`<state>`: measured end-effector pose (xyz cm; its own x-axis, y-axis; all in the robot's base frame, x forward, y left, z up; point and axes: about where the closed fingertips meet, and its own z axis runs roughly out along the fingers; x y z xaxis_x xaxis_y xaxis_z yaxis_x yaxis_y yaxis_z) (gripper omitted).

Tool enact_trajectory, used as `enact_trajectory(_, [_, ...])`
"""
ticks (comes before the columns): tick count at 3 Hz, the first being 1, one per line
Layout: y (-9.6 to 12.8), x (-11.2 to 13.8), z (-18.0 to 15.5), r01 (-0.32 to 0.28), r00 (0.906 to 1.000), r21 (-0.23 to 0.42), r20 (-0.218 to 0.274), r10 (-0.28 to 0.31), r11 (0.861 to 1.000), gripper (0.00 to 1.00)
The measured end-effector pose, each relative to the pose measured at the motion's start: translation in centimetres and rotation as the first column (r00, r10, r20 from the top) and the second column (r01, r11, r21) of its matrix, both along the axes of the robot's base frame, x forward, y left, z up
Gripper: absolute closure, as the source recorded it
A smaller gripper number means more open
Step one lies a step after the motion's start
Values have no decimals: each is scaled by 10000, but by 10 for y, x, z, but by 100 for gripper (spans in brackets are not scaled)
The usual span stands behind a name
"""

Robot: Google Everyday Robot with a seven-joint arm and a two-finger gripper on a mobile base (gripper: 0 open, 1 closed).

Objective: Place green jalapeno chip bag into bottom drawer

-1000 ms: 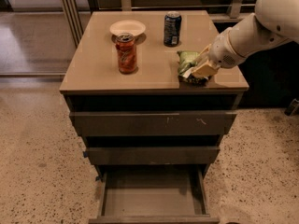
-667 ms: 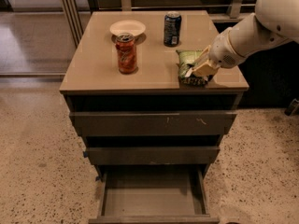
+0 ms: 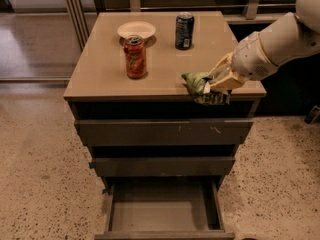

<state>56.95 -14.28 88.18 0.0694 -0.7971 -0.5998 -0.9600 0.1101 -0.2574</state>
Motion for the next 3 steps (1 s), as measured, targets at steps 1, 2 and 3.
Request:
enact_trajectory(1, [-1,-66,24,-1809,9831,496,-204,1821,9822,100])
enact_trajectory(2, [1,-64,22,-1779,9835,443,-244,1791,9831,100])
enact_trajectory(3, [5,-63,21,-1878,9815,265,-331,1886,9819,100])
